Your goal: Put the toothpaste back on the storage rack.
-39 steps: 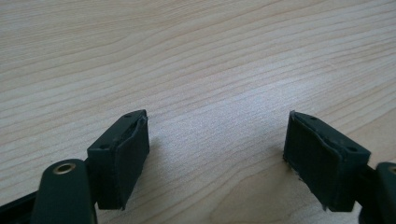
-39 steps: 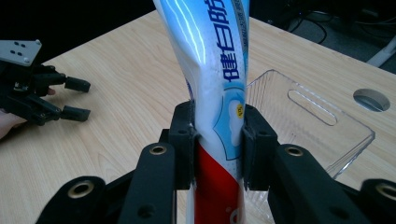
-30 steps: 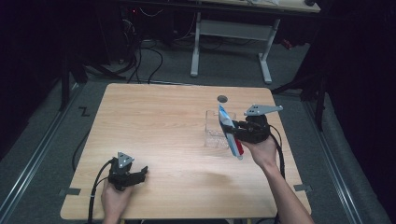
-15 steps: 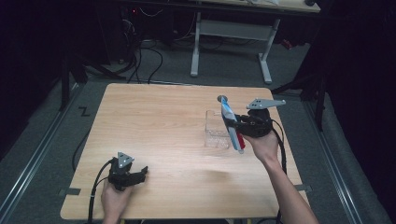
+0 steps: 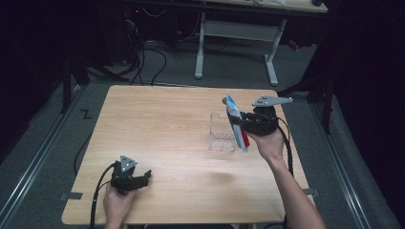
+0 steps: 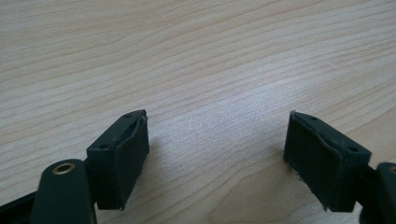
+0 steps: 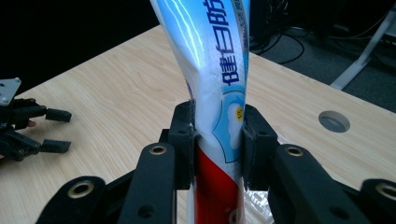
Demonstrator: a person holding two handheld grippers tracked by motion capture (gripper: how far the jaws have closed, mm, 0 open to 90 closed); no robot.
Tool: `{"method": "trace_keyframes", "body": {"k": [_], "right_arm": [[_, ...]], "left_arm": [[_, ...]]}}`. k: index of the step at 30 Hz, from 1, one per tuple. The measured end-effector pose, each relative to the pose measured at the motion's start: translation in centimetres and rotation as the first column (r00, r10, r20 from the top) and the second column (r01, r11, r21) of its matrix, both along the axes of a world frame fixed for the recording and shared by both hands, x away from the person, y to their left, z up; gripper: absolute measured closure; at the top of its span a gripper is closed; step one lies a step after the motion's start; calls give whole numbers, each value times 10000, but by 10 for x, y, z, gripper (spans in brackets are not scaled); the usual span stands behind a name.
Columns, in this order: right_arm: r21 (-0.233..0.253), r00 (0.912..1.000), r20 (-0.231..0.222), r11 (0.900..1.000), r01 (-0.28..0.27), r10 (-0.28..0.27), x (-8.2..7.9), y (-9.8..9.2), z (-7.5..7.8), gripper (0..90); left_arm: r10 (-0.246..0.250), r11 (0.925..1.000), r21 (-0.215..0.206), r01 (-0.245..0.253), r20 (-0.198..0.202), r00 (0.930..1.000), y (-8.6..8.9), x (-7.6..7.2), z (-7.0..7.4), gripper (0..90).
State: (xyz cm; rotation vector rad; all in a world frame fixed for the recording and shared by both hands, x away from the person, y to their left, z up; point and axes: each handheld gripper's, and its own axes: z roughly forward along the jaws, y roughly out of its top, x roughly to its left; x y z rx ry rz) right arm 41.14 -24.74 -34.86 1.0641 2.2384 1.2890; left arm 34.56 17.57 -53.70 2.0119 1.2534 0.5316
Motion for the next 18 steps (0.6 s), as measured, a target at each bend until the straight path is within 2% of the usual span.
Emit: {"method": "trace_keyframes", "body": {"k": [9, 11, 18], "right_arm": [[71, 10000, -31, 10000, -40, 40, 4, 2, 6, 702], [4, 9999, 131, 10000, -27, 27, 3, 2, 11, 702], [-10, 10000, 3, 10000, 63, -63, 9, 0, 10, 703]], "left_arm": [[145, 9999, -53, -145, 22, 9999, 0, 1, 0, 240], [137, 9999, -96, -137, 14, 9999, 0, 1, 0, 243], [158, 9999, -49, -158, 27, 9999, 0, 1, 0, 246]]}}
